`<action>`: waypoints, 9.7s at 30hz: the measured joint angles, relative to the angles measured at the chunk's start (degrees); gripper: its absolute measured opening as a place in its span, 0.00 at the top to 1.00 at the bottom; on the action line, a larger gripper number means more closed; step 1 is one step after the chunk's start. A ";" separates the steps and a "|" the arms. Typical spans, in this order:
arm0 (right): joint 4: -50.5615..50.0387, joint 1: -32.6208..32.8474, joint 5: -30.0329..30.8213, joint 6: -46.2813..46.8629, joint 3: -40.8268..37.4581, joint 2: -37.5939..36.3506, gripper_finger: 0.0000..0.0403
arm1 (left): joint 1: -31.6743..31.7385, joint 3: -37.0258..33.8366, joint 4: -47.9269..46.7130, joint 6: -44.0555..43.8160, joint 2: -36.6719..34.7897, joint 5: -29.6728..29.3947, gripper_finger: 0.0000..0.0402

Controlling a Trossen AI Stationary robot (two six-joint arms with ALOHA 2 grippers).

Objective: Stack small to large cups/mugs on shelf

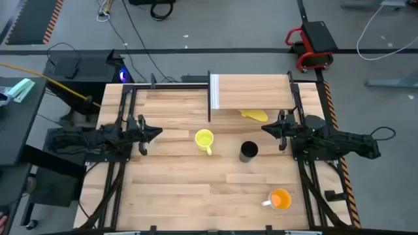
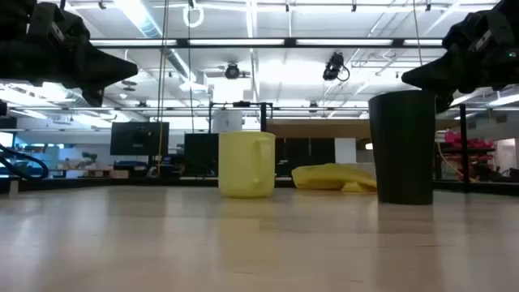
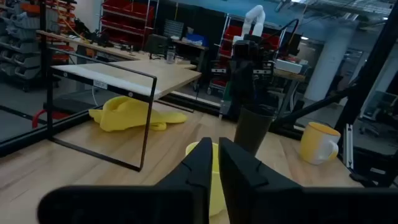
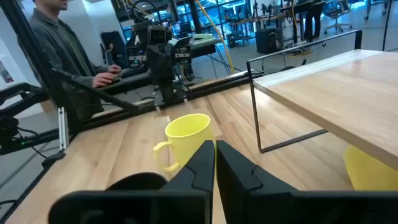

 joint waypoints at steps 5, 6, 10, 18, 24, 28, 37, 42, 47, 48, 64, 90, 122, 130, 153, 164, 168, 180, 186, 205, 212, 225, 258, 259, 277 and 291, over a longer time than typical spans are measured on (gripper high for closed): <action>0.00 0.00 0.01 0.00 0.00 0.01 0.95 | 0.01 0.01 -0.01 -0.02 -0.01 0.00 0.90; -0.01 0.01 0.01 0.00 0.00 0.00 0.95 | 0.01 0.01 0.00 -0.01 -0.01 0.00 0.90; 0.00 -0.01 0.00 0.00 0.00 0.01 0.95 | 0.01 0.02 0.00 -0.01 0.00 0.02 0.92; 0.01 -0.01 0.01 0.00 0.01 0.01 0.95 | -0.01 0.02 0.00 -0.01 0.00 0.00 0.92; -0.01 0.01 0.01 0.00 -0.01 0.00 0.95 | 0.00 0.02 0.00 0.01 0.00 0.00 0.90; 0.00 0.00 0.01 0.00 0.00 0.01 0.95 | 0.00 0.01 0.00 0.01 0.00 0.00 0.91; -0.01 0.00 -0.01 0.00 0.01 0.00 0.95 | 0.00 0.01 0.00 0.01 0.00 0.00 0.92; 0.01 0.01 0.01 0.00 0.01 0.00 0.95 | -0.01 0.02 -0.01 -0.01 -0.01 0.02 0.91; 0.00 0.00 0.00 0.00 0.01 0.00 0.95 | 0.01 0.02 0.00 -0.02 0.00 0.01 0.90; -0.01 0.00 0.01 0.00 0.01 0.00 0.95 | 0.00 0.02 0.00 -0.01 0.00 0.00 0.90; -0.01 0.00 0.01 0.00 0.01 0.01 0.95 | 0.00 0.01 0.00 -0.01 0.00 0.02 0.91; -0.01 0.00 -0.01 0.00 0.01 0.01 0.95 | 0.01 -0.02 14.16 -28.58 -0.02 -0.71 0.91; 14.21 0.01 -0.01 39.56 0.02 0.00 0.95 | -1.83 23.13 19.52 -22.28 32.73 -1.78 0.91; 15.01 -0.01 -1.32 48.08 3.66 0.02 0.95 | 0.71 39.85 -9.58 -28.48 44.79 -1.89 0.95; 12.89 0.01 -14.86 45.49 20.23 0.17 0.95 | 3.44 67.32 -46.61 -33.06 68.03 5.52 0.93; 15.34 0.03 -23.29 48.08 26.09 13.84 0.95 | 3.44 67.32 -49.03 -31.53 75.24 7.77 0.93; 15.49 0.02 -25.98 45.44 31.09 22.24 0.95 | 3.49 67.32 -48.89 -30.04 77.00 9.09 0.92; -3.14 0.56 -30.28 38.29 45.21 40.59 0.95 | 3.49 67.30 -48.81 -30.37 78.49 9.29 0.84; -11.62 2.42 -29.33 33.43 48.00 44.97 0.95 | 3.49 67.30 -48.50 -30.96 78.49 9.94 0.82; -17.14 7.89 -10.30 30.61 48.01 59.83 0.95 | 8.70 67.21 -48.73 -30.02 83.37 11.80 0.84; -17.15 8.95 -7.15 29.27 48.01 64.56 0.95 | 10.26 67.21 -45.25 -29.95 88.42 16.31 0.82; -19.87 10.94 -2.11 28.15 48.01 66.09 0.98 | 10.26 67.19 -41.43 -29.91 93.03 18.07 0.80; -20.91 10.61 2.24 25.34 47.96 67.05 0.97 | 10.85 67.23 -33.69 -31.60 96.15 19.56 0.82; -20.96 10.44 2.22 25.30 47.96 67.82 0.97 | 10.83 67.23 -33.67 -31.62 96.15 19.56 0.81; -15.19 8.35 5.30 19.47 47.96 81.90 0.99 | 10.79 67.23 -33.53 -33.06 96.15 19.65 0.82; -10.17 8.10 5.35 20.02 48.35 88.86 1.00 | 10.79 67.23 -33.38 -33.06 96.13 19.60 0.81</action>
